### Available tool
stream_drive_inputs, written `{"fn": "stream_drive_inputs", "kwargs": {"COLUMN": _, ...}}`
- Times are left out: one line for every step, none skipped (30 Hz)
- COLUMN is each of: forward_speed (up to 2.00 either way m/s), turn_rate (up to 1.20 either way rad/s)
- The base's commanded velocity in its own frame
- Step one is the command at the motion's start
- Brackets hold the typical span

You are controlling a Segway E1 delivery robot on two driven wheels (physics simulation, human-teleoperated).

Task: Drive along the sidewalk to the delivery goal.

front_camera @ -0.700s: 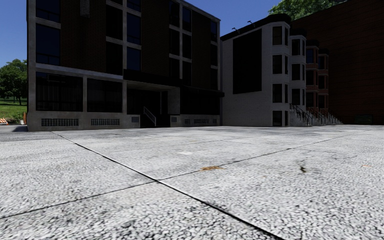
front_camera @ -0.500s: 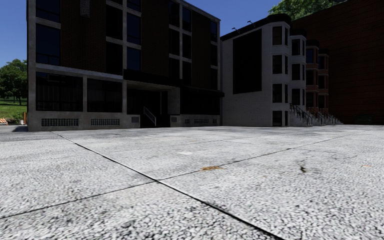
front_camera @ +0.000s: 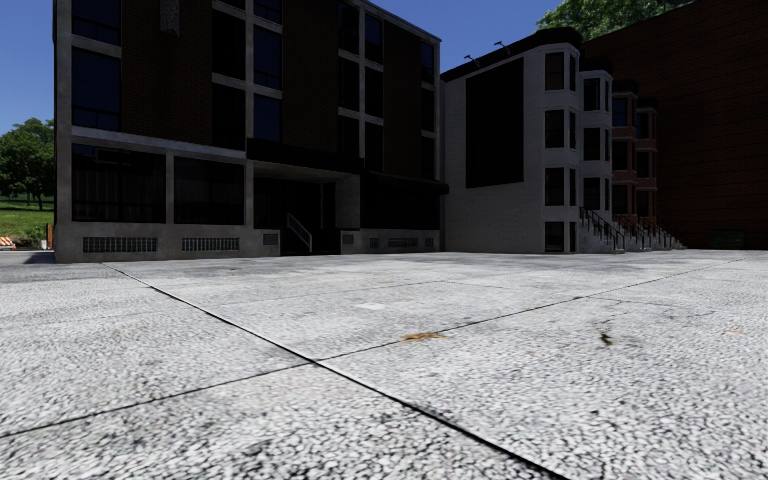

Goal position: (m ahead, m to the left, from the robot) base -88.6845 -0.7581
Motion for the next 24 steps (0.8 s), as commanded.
{"fn": "stream_drive_inputs", "kwargs": {"forward_speed": 0.00, "turn_rate": 0.00}}
{"fn": "stream_drive_inputs", "kwargs": {"forward_speed": 0.00, "turn_rate": 0.00}}
{"fn": "stream_drive_inputs", "kwargs": {"forward_speed": 0.00, "turn_rate": 0.00}}
{"fn": "stream_drive_inputs", "kwargs": {"forward_speed": 0.00, "turn_rate": 0.00}}
{"fn": "stream_drive_inputs", "kwargs": {"forward_speed": 0.00, "turn_rate": 0.00}}
{"fn": "stream_drive_inputs", "kwargs": {"forward_speed": 0.00, "turn_rate": 0.00}}
{"fn": "stream_drive_inputs", "kwargs": {"forward_speed": 0.00, "turn_rate": 0.00}}
{"fn": "stream_drive_inputs", "kwargs": {"forward_speed": 0.00, "turn_rate": 0.00}}
{"fn": "stream_drive_inputs", "kwargs": {"forward_speed": 0.00, "turn_rate": 0.00}}
{"fn": "stream_drive_inputs", "kwargs": {"forward_speed": 0.17, "turn_rate": 0.00}}
{"fn": "stream_drive_inputs", "kwargs": {"forward_speed": 0.52, "turn_rate": 0.00}}
{"fn": "stream_drive_inputs", "kwargs": {"forward_speed": 0.52, "turn_rate": 0.00}}
{"fn": "stream_drive_inputs", "kwargs": {"forward_speed": 2.00, "turn_rate": 0.00}}
{"fn": "stream_drive_inputs", "kwargs": {"forward_speed": 2.00, "turn_rate": 0.00}}
{"fn": "stream_drive_inputs", "kwargs": {"forward_speed": 2.00, "turn_rate": 0.00}}
{"fn": "stream_drive_inputs", "kwargs": {"forward_speed": 2.00, "turn_rate": 0.00}}
{"fn": "stream_drive_inputs", "kwargs": {"forward_speed": 2.00, "turn_rate": 0.00}}
{"fn": "stream_drive_inputs", "kwargs": {"forward_speed": 2.00, "turn_rate": 0.00}}
{"fn": "stream_drive_inputs", "kwargs": {"forward_speed": 2.00, "turn_rate": 0.00}}
{"fn": "stream_drive_inputs", "kwargs": {"forward_speed": 2.00, "turn_rate": 0.00}}
{"fn": "stream_drive_inputs", "kwargs": {"forward_speed": 2.00, "turn_rate": 0.00}}
{"fn": "stream_drive_inputs", "kwargs": {"forward_speed": 2.00, "turn_rate": 0.00}}
{"fn": "stream_drive_inputs", "kwargs": {"forward_speed": 2.00, "turn_rate": 0.00}}
{"fn": "stream_drive_inputs", "kwargs": {"forward_speed": 2.00, "turn_rate": 0.04}}
